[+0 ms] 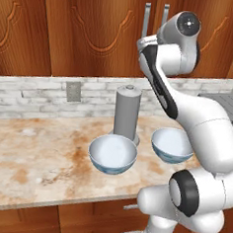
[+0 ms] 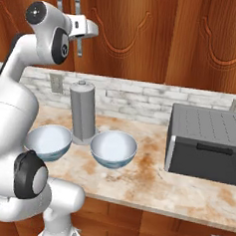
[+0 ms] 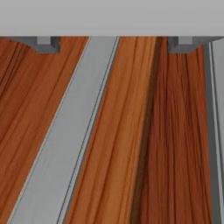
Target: Open the cabinet. Pick the bowls from the counter and place them in the cabinet. Then close the cabinet.
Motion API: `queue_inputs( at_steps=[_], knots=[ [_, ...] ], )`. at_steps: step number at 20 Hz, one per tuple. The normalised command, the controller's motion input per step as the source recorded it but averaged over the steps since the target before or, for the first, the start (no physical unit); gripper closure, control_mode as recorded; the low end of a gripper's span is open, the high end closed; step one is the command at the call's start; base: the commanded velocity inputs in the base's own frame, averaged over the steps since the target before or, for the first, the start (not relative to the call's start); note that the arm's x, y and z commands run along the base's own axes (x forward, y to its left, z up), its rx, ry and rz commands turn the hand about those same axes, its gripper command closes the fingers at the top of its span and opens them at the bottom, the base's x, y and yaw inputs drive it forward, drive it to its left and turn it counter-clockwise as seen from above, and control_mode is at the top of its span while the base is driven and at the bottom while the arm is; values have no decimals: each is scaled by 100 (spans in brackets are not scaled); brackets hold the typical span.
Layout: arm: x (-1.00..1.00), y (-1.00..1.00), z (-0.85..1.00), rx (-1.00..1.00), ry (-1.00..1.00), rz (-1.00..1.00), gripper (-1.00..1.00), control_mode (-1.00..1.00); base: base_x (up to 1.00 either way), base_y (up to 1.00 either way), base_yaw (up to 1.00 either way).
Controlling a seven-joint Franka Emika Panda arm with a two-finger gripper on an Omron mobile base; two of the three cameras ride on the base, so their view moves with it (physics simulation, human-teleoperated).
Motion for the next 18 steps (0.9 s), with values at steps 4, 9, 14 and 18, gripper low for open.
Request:
queue_inputs(
  at_steps=[4,9,14,18],
  knots=[
    [82,0,-41,1,0,0,100,-100,0,0,0],
    [33,-50,-49,2,-14,-1,100,-100,0,0,0],
    [0,-100,-41,21,-11,0,100,-100,0,0,0],
    [-6,-100,-43,25,-4,-1,100,-100,0,0,0]
  ],
)
